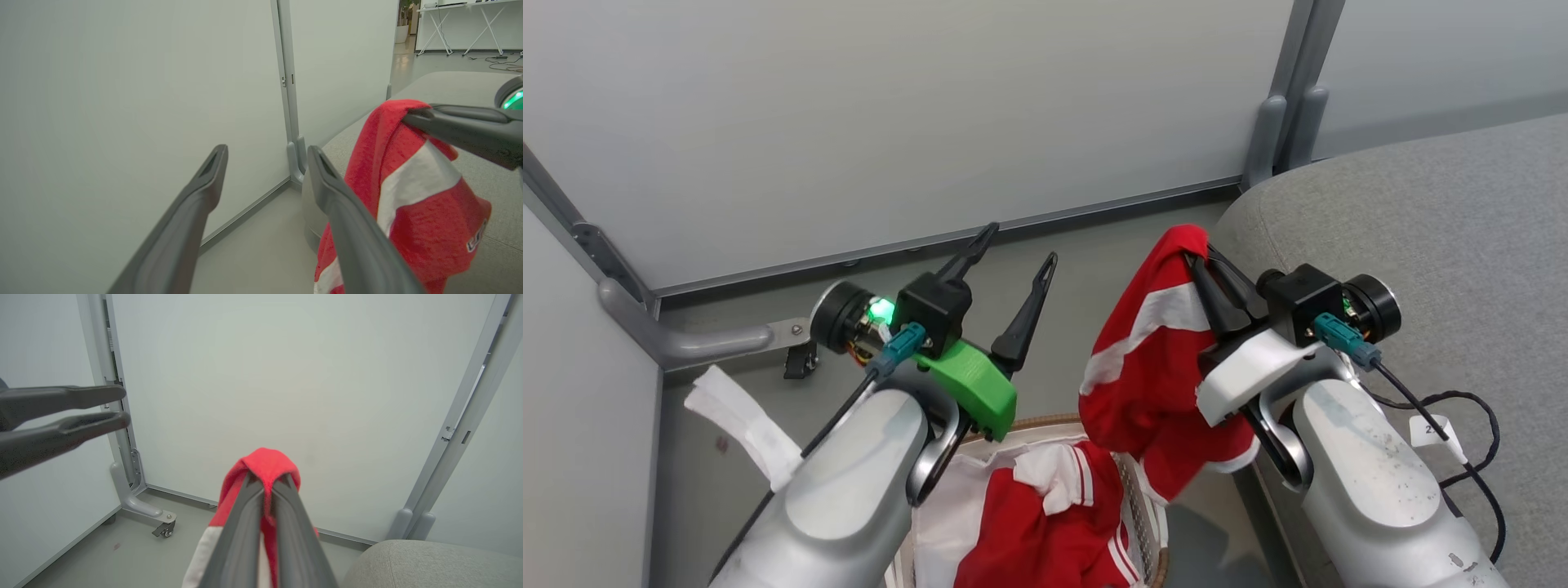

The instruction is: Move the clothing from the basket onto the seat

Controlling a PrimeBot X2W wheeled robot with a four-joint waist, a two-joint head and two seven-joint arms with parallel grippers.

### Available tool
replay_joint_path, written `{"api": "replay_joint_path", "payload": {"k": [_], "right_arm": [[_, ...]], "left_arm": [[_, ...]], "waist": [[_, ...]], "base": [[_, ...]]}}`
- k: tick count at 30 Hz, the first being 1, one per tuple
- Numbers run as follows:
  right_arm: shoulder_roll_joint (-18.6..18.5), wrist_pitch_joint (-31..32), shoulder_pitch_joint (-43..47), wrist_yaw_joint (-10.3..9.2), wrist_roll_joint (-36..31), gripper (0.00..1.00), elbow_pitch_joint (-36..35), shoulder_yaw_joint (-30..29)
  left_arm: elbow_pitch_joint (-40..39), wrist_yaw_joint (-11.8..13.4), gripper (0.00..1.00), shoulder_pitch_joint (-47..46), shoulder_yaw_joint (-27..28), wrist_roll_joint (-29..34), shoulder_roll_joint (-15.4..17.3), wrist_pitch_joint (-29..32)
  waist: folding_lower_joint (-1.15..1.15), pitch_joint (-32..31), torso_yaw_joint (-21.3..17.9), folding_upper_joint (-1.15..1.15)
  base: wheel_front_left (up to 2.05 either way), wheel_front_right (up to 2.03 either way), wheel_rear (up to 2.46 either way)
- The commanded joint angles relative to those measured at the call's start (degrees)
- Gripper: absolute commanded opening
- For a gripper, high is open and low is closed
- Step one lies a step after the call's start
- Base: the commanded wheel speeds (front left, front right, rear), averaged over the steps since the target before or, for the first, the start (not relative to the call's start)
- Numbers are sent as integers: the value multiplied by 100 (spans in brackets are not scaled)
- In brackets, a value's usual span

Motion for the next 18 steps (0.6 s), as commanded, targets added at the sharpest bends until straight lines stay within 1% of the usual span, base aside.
{"api": "replay_joint_path", "payload": {"k": [1, 7, 12, 18], "right_arm": [[-19, -28, 107, -2, -76, 0, -39, -72], [-18, -28, 191, -2, -161, 0, -80, -235], [-19, -28, 237, -2, -215, 0, -114, -323], [-21, -28, 216, -2, -292, 0, -127, -449]], "left_arm": [[-11, 15, 100, 232, 76, -8, -4, -16], [27, -50, 100, 844, 356, 52, -83, -10], [13, -95, 100, 1157, 557, 155, -156, -11], [-61, -169, 100, 1439, 800, 207, -301, -10]], "waist": [[0, 0, -8, 0], [0, -13, -48, 0], [0, -34, -90, 0], [0, -37, -313, 0]], "base": [[0, 0, 0], [0, 0, 0], [0, 0, 0], [0, 0, 0]]}}
